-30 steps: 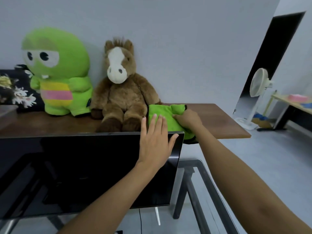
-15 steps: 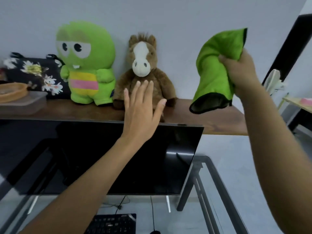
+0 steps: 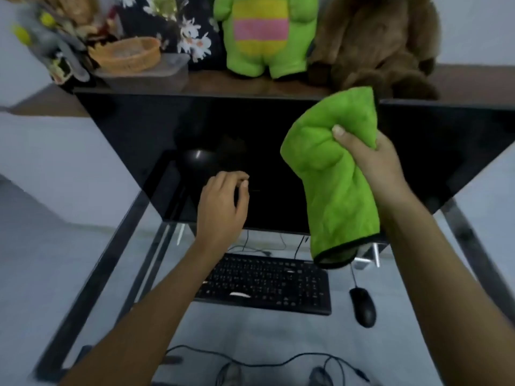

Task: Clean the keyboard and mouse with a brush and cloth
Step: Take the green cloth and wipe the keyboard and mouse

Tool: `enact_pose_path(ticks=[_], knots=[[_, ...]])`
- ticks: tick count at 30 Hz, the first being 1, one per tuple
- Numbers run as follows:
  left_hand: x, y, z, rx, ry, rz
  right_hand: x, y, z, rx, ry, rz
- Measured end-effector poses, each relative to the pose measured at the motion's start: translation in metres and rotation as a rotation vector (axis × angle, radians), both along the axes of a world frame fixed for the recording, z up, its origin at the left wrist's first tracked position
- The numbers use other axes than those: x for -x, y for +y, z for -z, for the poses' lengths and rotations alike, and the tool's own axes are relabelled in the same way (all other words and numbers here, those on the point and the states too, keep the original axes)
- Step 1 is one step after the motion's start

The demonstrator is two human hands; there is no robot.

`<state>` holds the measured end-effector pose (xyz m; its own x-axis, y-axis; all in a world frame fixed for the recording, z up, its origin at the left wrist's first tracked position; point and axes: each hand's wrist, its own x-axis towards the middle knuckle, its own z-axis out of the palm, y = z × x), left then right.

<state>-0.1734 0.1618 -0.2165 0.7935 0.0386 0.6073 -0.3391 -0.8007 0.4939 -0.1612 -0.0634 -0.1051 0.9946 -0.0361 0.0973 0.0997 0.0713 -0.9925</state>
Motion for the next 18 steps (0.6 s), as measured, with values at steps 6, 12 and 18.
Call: enact_pose_path(ticks=[6, 12, 18], knots=[[0.020, 0.078, 0.099, -0.013, 0.212, -0.010, 0.015, 0.079, 0.141, 0.026, 0.317, -0.005], [0.043, 0.129, 0.183, -0.011, 0.386, -0.005, 0.034, 0.127, 0.264, 0.097, 0.601, -0.045], [0.047, 0.162, 0.228, -0.049, 0.496, -0.064, 0.038, 0.138, 0.318, 0.894, 0.420, 0.050]])
